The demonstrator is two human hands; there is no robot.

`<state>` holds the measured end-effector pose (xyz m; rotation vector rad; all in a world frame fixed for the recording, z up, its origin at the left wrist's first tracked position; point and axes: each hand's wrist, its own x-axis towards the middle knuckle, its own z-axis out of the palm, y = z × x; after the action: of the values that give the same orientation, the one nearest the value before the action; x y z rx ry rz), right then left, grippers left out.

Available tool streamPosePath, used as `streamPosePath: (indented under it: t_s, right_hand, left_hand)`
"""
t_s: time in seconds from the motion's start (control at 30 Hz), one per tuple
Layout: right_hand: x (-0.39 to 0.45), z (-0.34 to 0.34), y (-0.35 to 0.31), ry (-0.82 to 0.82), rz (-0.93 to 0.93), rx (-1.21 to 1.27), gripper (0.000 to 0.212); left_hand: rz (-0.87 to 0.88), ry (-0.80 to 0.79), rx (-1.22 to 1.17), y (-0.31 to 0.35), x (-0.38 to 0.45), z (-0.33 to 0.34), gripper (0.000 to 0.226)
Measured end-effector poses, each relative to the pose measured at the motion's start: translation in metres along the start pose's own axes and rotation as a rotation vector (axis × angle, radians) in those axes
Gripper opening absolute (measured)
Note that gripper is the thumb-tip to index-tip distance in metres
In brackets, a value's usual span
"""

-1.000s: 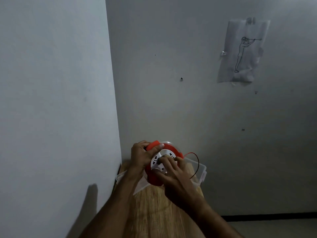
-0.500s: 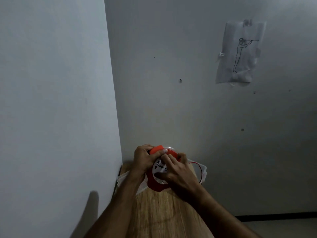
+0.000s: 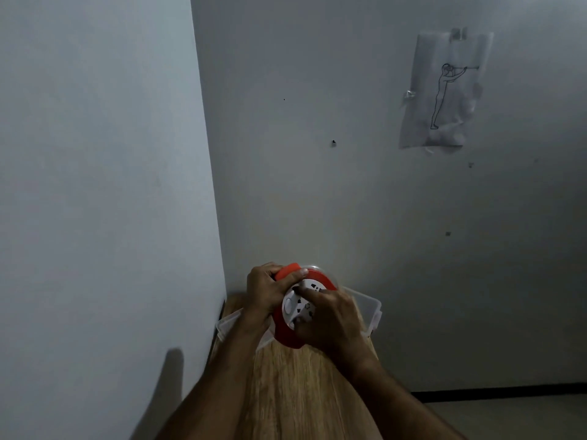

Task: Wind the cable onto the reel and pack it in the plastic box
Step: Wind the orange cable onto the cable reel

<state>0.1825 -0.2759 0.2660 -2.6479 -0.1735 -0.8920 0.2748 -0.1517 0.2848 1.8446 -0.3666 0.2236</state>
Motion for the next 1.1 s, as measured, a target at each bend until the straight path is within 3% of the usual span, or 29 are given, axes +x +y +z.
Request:
streamPosePath:
  t_s: [0.4, 0.57, 0.73, 0.8, 0.87, 0.93, 1.0, 1.1]
  right_hand:
    - [-0.018, 0.016, -0.031, 0.248, 0.414, 0.396, 0.050]
    - [-0.013, 0.026, -0.036, 0.347, 0.729, 0.495, 0.061]
    - [-0.005, 0.031, -0.041, 0.343, 1.160, 0.814, 0.062]
    - [-0.002, 0.029, -0.040, 0.362, 1.361, 1.046, 0.063]
    - [0.003, 0.021, -0.045, 0.352, 1.529, 1.325, 0.078]
    - [0.004, 0.023, -0.044, 0.315, 1.544, 1.467, 0.096]
    - [0.003, 0.017, -0.046, 0.307, 1.511, 1.420, 0.084]
    - [-0.009, 0.007, -0.041, 0.250, 1.321, 1.221, 0.027]
  left_hand:
    - [0.002, 0.014, 0.038, -0.008, -0.008, -0.001, 0.038]
    - [-0.011, 0.049, 0.017, -0.005, -0.011, 0.002, 0.037]
    - [0.055, 0.109, 0.081, -0.003, -0.017, 0.012, 0.037]
    - [0.091, 0.120, 0.106, -0.003, -0.020, 0.015, 0.036]
    - [0.117, 0.114, 0.131, -0.002, -0.023, 0.018, 0.037]
    - [0.119, 0.090, 0.141, -0.004, -0.025, 0.019, 0.038]
    - [0.110, 0.072, 0.147, -0.004, -0.026, 0.017, 0.038]
    - [0.050, 0.078, 0.115, -0.008, -0.024, 0.011, 0.036]
